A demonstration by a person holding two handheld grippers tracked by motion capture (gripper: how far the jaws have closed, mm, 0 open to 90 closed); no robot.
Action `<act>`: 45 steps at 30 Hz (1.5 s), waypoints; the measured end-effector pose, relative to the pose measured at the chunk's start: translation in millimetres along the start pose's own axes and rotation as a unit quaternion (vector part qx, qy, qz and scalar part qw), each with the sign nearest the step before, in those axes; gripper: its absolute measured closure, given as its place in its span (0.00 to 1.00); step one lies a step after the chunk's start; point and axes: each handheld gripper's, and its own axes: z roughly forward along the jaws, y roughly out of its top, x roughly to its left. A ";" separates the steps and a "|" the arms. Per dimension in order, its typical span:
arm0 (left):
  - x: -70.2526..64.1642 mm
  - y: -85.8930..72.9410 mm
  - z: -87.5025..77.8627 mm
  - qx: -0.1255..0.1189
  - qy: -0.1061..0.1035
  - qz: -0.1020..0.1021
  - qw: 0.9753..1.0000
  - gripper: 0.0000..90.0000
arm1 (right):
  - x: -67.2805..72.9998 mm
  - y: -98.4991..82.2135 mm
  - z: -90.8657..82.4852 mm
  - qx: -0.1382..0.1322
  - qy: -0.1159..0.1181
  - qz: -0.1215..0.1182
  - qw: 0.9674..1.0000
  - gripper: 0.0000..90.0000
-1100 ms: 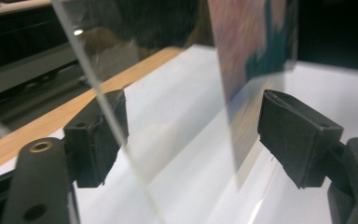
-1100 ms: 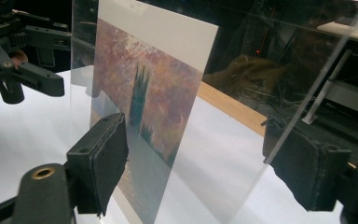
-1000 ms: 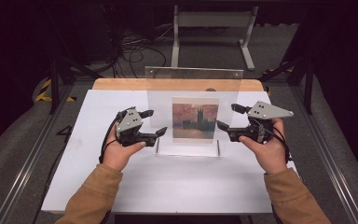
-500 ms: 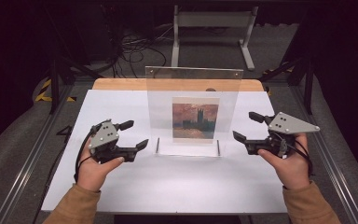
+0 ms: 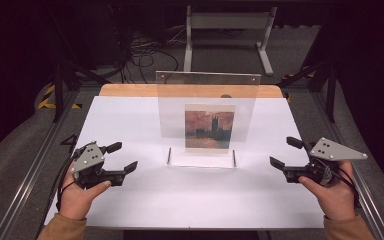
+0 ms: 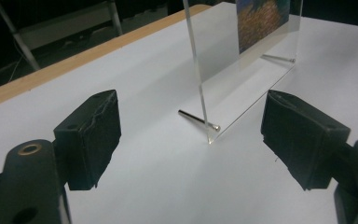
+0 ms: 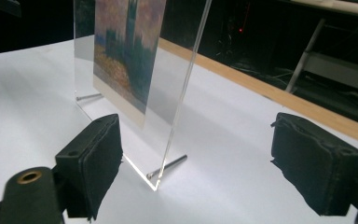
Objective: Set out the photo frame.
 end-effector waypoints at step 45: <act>0.9 -75.4 19.1 0.021 0.003 -0.044 0.999 0.20 | -5.6 -107.2 37.9 0.042 -0.004 0.044 0.998 0.16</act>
